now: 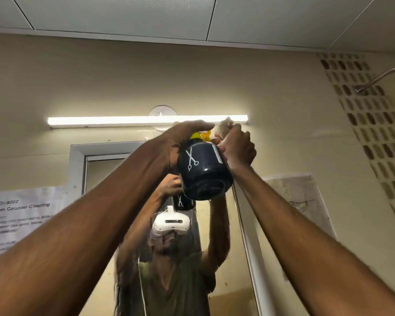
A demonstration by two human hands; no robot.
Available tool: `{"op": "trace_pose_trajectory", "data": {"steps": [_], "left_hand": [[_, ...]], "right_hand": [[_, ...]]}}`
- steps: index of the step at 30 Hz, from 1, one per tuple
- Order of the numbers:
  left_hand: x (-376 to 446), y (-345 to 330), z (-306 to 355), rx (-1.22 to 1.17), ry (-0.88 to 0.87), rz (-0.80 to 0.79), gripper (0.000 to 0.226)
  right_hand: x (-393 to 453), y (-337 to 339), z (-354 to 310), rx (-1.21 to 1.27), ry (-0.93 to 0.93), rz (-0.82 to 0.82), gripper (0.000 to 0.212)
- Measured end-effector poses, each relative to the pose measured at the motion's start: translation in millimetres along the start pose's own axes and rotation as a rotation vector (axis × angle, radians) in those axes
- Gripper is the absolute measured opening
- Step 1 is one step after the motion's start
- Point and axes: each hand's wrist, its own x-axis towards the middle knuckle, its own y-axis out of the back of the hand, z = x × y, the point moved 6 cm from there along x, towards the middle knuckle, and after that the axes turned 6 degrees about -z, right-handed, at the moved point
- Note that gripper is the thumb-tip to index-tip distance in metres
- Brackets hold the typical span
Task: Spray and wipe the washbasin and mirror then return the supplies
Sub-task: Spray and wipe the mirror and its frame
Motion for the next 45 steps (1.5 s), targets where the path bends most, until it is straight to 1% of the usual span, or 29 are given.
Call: {"op": "trace_pose_trajectory", "data": {"steps": [1, 3, 6, 9, 12, 14, 16, 18, 22, 24, 26, 28, 30, 34, 36, 37, 39, 40, 43, 45], "left_hand": [[4, 2, -2, 0.002, -0.001, -0.006, 0.036], [5, 4, -7, -0.026, 0.015, 0.000, 0.032], [8, 5, -14, -0.040, 0.040, 0.024, 0.040], [11, 9, -18, -0.023, 0.032, 0.059, 0.046], [10, 7, -30, -0.049, 0.029, 0.020, 0.046], [9, 8, -38, -0.041, 0.003, 0.023, 0.043], [6, 11, -44, -0.031, -0.021, 0.036, 0.043], [0, 12, -51, -0.006, -0.026, 0.024, 0.038], [-22, 14, -72, 0.025, -0.020, 0.002, 0.026], [-36, 18, -81, 0.054, -0.047, 0.022, 0.024], [-50, 26, -87, 0.113, -0.107, 0.085, 0.027], [-64, 34, -93, 0.172, -0.154, 0.155, 0.032], [-79, 40, -102, 0.171, -0.168, 0.184, 0.032], [-112, 45, -121, 0.162, -0.177, 0.272, 0.015], [-127, 42, -131, 0.206, -0.185, 0.306, 0.010], [-135, 41, -136, 0.235, -0.181, 0.326, 0.012], [-149, 40, -148, 0.285, -0.156, 0.362, 0.022], [-155, 39, -153, 0.311, -0.149, 0.368, 0.023], [-169, 33, -160, 0.391, -0.151, 0.387, 0.011], [-175, 28, -161, 0.414, -0.156, 0.416, 0.013]], "right_hand": [[2, 3, 1, -0.018, 0.020, 0.015, 0.047], [5, 7, 0, -0.061, 0.066, 0.020, 0.046], [14, 13, -2, -0.140, 0.168, -0.009, 0.043], [16, 18, 3, -0.220, 0.322, -0.095, 0.044], [2, 19, 23, -0.286, 0.426, -0.201, 0.051], [-16, 18, 41, -0.350, 0.494, -0.257, 0.054], [-43, 17, 55, -0.432, 0.618, -0.292, 0.049], [-70, 17, 68, -0.470, 0.693, -0.326, 0.045], [-124, 20, 94, -0.519, 0.735, -0.369, 0.042], [-152, 20, 110, -0.538, 0.740, -0.397, 0.044], [-178, 20, 123, -0.520, 0.711, -0.418, 0.045], [-192, 19, 131, -0.478, 0.602, -0.433, 0.046], [-198, 18, 130, -0.376, 0.422, -0.448, 0.046], [-206, 16, 124, -0.103, 0.002, -0.433, 0.038], [-213, 18, 120, -0.011, -0.148, -0.407, 0.039], [-217, 20, 119, 0.012, -0.196, -0.397, 0.039], [-226, 26, 119, 0.023, -0.264, -0.388, 0.041], [-231, 30, 120, 0.028, -0.285, -0.390, 0.041], [-242, 40, 115, 0.082, -0.267, -0.393, 0.038], [-244, 46, 105, 0.147, -0.219, -0.402, 0.035]]}}
